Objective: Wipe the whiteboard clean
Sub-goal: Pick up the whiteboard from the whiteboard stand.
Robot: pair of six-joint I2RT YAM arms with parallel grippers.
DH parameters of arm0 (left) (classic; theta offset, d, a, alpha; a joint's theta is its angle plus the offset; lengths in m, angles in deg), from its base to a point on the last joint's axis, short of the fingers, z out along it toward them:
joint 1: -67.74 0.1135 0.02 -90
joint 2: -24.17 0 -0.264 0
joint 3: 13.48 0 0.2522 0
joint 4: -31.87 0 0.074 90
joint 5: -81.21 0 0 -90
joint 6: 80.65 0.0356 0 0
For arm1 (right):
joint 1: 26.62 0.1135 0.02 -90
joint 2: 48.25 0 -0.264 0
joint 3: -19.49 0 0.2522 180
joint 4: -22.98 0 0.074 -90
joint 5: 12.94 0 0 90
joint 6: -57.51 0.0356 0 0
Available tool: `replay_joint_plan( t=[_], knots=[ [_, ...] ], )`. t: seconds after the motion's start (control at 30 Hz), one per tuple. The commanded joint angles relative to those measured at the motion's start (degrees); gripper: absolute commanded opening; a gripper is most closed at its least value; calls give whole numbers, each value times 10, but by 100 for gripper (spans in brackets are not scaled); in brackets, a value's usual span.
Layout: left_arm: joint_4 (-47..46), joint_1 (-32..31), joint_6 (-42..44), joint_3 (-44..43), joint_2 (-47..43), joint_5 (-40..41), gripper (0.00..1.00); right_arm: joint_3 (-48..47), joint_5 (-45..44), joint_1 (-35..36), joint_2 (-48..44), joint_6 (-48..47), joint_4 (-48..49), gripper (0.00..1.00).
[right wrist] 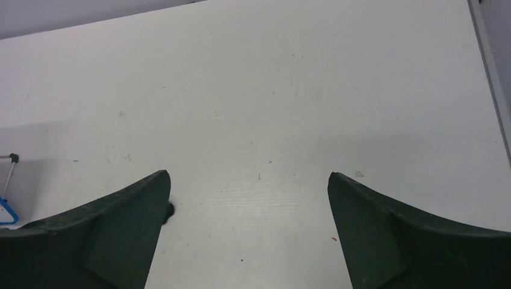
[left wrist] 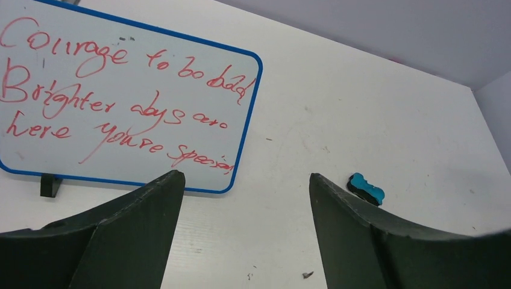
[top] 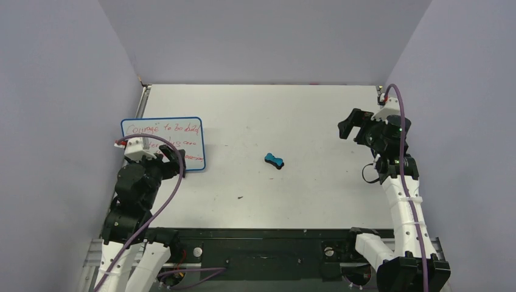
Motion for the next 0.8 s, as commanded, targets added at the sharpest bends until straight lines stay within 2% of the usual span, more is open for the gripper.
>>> replay_joint_plan(
  t=[0.0, 0.1, 0.17, 0.3, 0.4, 0.5, 0.57, 0.63, 0.77],
  knots=[
    [16, -2, -23, -29, 10, -39, 73, 0, 42, -1, -6, -22, 28, 100],
    [24, -1, -32, -35, 14, -56, 74, -5, 129, 15, 7, -102, 12, 100],
    [31, -1, -35, -36, 14, -67, 73, -16, 146, 56, 21, -170, -13, 100],
    [37, -1, -41, -30, 7, -84, 73, -50, 148, 177, 61, -291, -75, 100],
    [35, -2, -50, -20, 1, -90, 73, -88, 127, 235, 127, -365, -128, 100],
    [26, -2, -64, -4, 5, -100, 73, -154, 62, 304, 213, -377, -170, 100],
    [20, -1, -84, 7, 12, -110, 73, -195, 19, 330, 268, -346, -179, 100],
    [12, -1, -93, 21, 19, -124, 73, -231, -30, 343, 323, -321, -180, 98],
    [1, -1, -100, 41, 26, -130, 73, -272, -58, 348, 412, -315, -179, 97]
  ],
)
